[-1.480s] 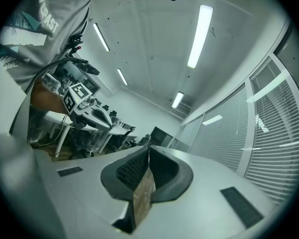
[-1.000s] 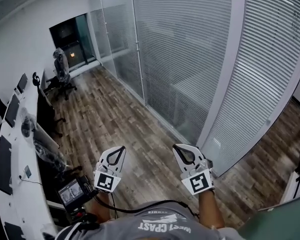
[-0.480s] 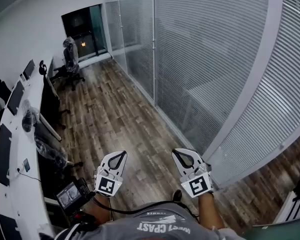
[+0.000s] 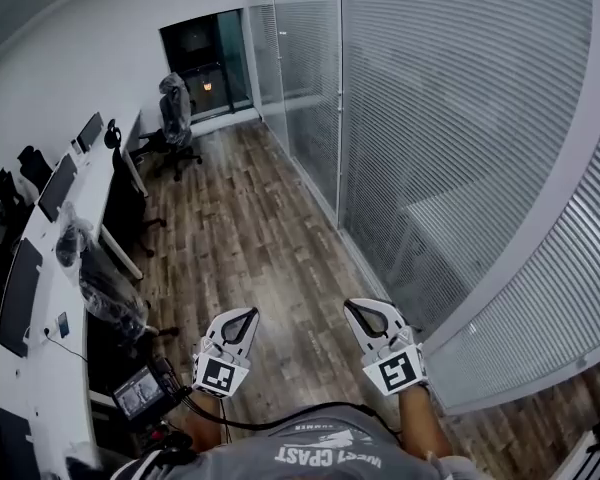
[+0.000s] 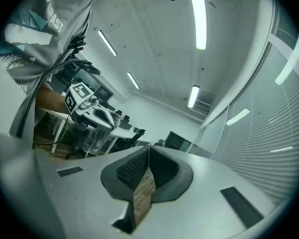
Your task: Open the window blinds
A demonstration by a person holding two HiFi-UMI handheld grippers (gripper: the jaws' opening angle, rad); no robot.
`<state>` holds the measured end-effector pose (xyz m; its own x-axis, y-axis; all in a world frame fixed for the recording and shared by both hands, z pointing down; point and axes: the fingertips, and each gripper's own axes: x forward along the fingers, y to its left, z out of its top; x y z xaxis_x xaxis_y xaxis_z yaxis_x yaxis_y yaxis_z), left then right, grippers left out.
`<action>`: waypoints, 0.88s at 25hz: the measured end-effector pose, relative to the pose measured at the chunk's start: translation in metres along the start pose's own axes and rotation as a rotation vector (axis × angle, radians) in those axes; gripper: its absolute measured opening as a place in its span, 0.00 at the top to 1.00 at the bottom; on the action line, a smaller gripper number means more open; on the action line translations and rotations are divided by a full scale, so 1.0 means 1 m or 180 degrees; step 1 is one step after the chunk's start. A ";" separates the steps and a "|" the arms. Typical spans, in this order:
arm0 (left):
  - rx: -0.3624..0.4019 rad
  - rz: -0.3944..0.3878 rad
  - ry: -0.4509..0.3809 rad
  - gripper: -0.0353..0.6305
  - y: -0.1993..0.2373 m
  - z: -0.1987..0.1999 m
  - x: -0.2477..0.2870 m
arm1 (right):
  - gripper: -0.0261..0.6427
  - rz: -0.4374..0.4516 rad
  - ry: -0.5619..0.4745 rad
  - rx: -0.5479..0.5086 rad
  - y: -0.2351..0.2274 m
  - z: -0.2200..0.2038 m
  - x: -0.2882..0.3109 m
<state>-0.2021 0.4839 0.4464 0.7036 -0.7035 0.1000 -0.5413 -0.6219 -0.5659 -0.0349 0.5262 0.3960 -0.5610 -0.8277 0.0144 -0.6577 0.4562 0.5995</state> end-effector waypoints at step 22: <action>-0.0018 0.0034 -0.0059 0.94 0.018 0.007 0.198 | 0.96 0.0002 -0.0081 0.0235 -0.153 -0.132 0.066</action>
<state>-0.0693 0.3358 0.4507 0.7062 -0.7036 0.0789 -0.5514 -0.6165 -0.5621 0.0952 0.3589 0.4112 -0.5734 -0.8192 -0.0063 -0.6921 0.4802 0.5389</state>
